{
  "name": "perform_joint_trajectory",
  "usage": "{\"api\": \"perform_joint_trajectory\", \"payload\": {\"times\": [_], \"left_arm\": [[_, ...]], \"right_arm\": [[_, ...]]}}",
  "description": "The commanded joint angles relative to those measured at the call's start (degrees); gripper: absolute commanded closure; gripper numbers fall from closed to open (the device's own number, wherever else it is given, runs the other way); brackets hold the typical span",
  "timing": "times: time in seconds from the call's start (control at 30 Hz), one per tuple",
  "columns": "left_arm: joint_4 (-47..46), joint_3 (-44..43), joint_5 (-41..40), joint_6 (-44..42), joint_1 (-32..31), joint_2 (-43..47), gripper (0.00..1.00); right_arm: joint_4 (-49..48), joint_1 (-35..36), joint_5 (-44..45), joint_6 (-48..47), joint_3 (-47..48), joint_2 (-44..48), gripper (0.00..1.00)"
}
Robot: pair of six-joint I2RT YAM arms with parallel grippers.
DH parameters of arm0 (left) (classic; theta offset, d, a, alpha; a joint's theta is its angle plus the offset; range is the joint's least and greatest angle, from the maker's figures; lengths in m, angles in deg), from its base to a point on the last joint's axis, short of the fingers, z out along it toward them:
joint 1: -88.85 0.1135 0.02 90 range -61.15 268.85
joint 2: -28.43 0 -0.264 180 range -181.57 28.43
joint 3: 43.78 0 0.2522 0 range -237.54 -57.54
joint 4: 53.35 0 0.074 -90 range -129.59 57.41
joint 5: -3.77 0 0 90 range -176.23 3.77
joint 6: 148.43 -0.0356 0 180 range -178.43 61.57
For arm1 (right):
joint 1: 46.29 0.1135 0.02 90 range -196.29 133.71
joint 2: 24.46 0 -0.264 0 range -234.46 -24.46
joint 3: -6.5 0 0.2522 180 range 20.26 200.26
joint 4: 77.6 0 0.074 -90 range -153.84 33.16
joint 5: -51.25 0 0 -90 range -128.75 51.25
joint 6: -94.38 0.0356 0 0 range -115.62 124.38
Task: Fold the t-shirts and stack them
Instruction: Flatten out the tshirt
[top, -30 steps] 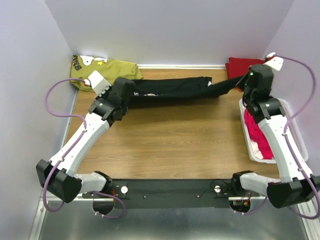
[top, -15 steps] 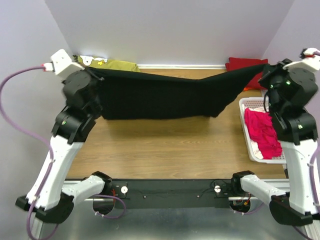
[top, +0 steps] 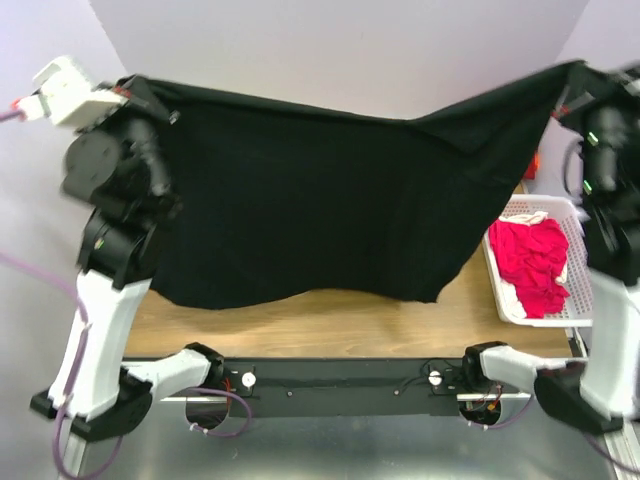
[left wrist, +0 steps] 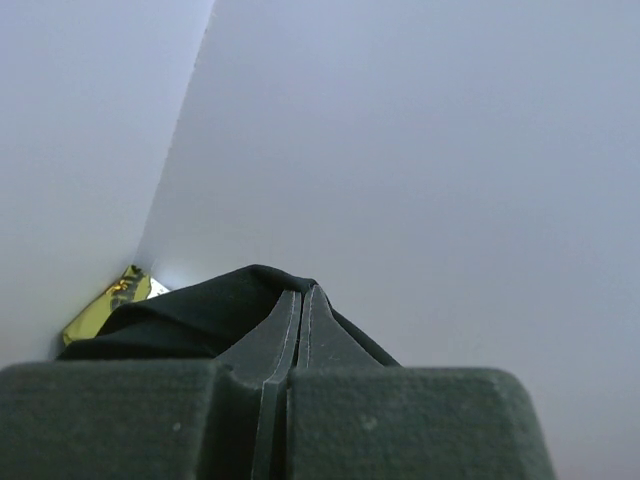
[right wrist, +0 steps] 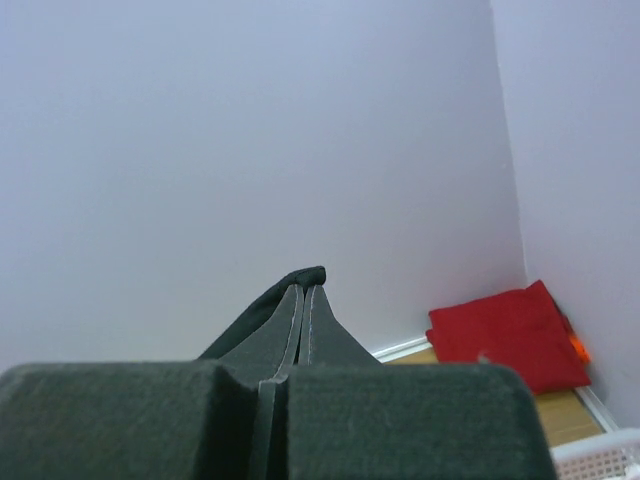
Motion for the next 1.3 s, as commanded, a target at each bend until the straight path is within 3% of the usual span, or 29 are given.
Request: {"api": "perform_joint_trajectory", "payload": {"times": [0.0, 0.07, 0.3, 0.33, 0.47, 0.67, 0.87, 1.1, 1.27], "left_arm": [[-6.7, -2.7, -0.5, -3.9, 0.8, -10.0, 1.00], [-6.9, -5.0, 1.7, -3.2, 2.4, -13.6, 1.00], [-1.6, -25.2, 11.0, -0.9, 7.2, -32.4, 1.00], [-0.5, -30.0, 12.3, -1.0, 7.5, -33.8, 1.00], [0.4, -35.5, 14.4, -2.1, 8.0, -35.4, 1.00], [-4.6, -20.7, 14.3, -2.6, 8.0, -21.1, 1.00], [-6.2, -5.6, 15.3, -2.2, 8.0, -4.1, 1.00], [-3.2, -0.3, 14.2, -3.3, 8.0, 6.6, 1.00], [-3.0, -1.6, 13.5, -5.1, 8.0, 7.5, 1.00]], "right_arm": [[-1.4, -0.3, 1.1, -3.8, 6.2, -13.2, 0.99], [-1.6, -0.4, 1.5, -4.9, 9.8, -16.6, 0.99], [-1.7, -0.3, 0.3, -8.6, 22.3, -25.1, 0.99], [-1.8, -0.4, 0.4, -9.2, 23.7, -25.6, 0.99], [-1.9, -0.4, 1.7, -11.4, 24.9, -23.7, 0.99], [-2.2, -0.3, 1.1, -12.3, 21.6, -15.5, 0.99], [-2.2, -0.3, -0.4, -11.4, 11.2, -2.3, 0.99], [-2.1, -0.3, -2.2, -10.9, 6.3, 7.2, 0.99], [-2.2, -0.4, -3.8, -10.4, 8.3, 8.5, 0.99]]}}
